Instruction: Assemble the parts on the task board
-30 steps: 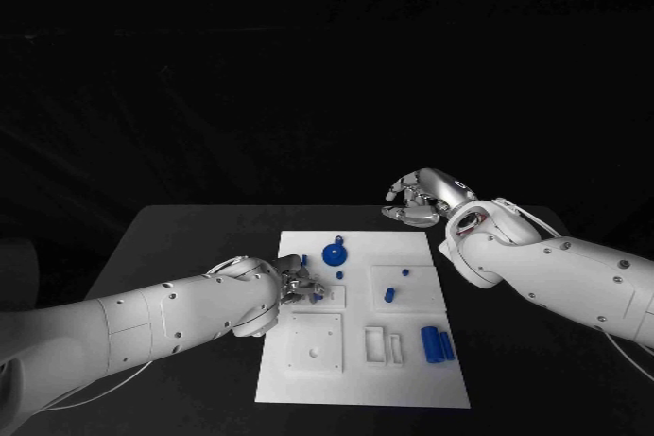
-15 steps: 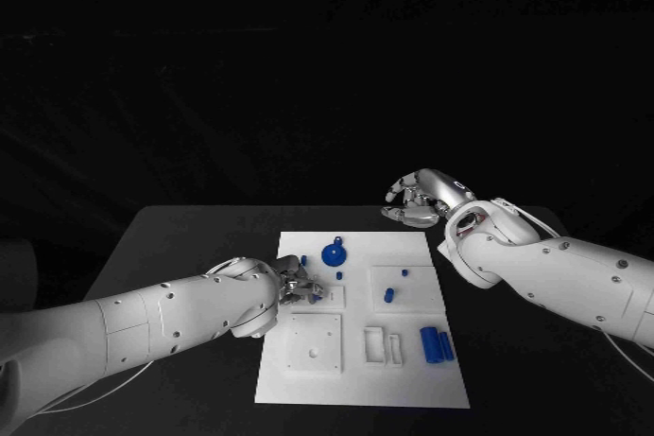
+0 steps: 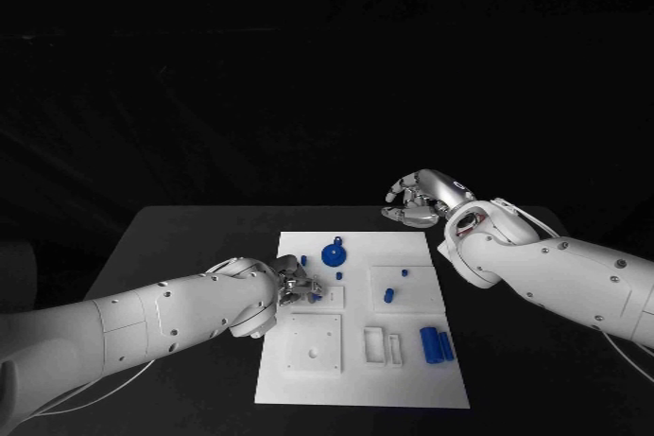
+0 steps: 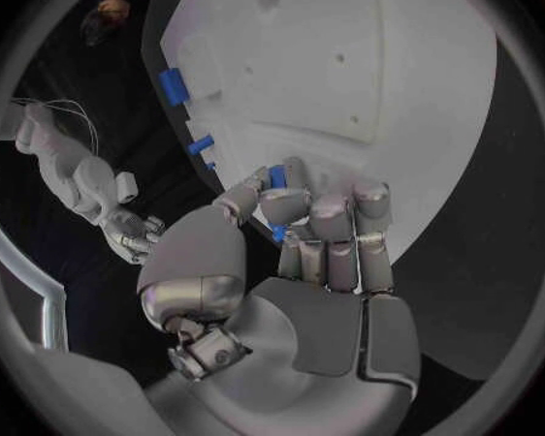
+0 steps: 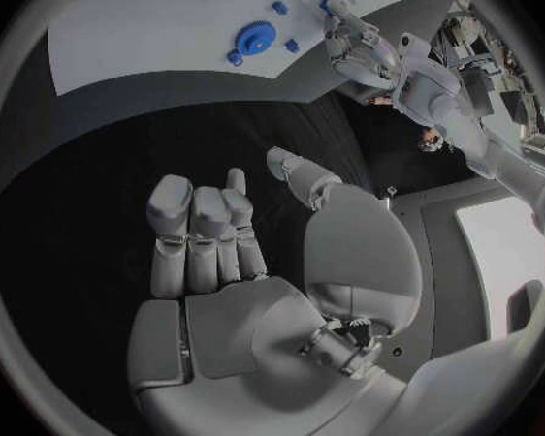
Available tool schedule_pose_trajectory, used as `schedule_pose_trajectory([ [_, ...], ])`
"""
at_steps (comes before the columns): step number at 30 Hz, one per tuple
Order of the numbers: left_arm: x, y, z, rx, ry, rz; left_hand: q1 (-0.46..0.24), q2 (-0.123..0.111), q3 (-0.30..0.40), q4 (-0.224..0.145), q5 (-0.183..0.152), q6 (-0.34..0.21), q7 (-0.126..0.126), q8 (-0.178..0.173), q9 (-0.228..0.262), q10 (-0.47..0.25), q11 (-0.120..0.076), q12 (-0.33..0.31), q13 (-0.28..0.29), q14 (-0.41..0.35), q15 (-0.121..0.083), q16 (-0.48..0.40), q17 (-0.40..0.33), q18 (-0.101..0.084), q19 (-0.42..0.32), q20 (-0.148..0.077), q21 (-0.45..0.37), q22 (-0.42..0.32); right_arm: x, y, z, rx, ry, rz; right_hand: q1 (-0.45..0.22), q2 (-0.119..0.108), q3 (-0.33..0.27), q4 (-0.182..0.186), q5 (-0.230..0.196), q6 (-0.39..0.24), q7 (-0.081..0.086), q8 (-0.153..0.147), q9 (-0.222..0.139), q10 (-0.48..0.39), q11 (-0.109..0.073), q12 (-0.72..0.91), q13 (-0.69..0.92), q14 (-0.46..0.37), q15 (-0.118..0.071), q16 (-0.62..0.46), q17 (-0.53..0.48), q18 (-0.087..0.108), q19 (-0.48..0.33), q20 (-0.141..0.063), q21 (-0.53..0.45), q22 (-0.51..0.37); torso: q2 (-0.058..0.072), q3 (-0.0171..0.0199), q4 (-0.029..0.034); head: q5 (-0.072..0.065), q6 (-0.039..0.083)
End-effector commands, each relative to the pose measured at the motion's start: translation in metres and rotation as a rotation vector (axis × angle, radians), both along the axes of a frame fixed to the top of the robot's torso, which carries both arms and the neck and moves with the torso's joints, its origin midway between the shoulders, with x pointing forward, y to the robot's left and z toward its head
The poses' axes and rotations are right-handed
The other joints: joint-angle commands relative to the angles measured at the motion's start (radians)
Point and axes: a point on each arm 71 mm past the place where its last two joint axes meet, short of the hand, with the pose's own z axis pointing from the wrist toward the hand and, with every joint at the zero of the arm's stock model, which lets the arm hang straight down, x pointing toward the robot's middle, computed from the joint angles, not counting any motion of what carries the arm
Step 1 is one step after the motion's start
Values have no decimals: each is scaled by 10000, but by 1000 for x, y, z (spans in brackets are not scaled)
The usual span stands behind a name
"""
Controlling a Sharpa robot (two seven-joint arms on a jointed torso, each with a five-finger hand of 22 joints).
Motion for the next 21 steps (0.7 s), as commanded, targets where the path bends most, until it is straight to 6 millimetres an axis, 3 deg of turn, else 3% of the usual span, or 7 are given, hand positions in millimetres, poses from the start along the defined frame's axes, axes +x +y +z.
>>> schedule_pose_trajectory([
  [1, -2, -5, -1, -149, 258, -212, 409, 366, 102, -167, -54, 312, -356, 6, 38, -589, -345, 16, -11, -262, -231, 21, -18, 117, -77, -1110, -54, 119, 0, 2, -1, -62, 78, 120, -19, 84, -10, 61, 43, 79, 66, -70, 9, -77, 0, -54, -14, 64, -9, -38, 12, 1089, 3, -47, -54, 17, 8, 0, -9, -7, 4],
  [21, 7, -4, 19, 434, 896, -817, 591, 498, 66, -520, 205, 311, -370, -16, 174, -621, -361, 54, 4, -263, -220, 82, -71, 85, -100, -1090, -61, 129, 1, 2, -2, -54, 145, 99, -18, 95, -9, 70, 55, 78, 66, -74, 12, -77, -1, -52, -16, 66, -10, -40, 15, 1089, 4, -49, -58, 20, 0, 8, -3, -22, 10],
])
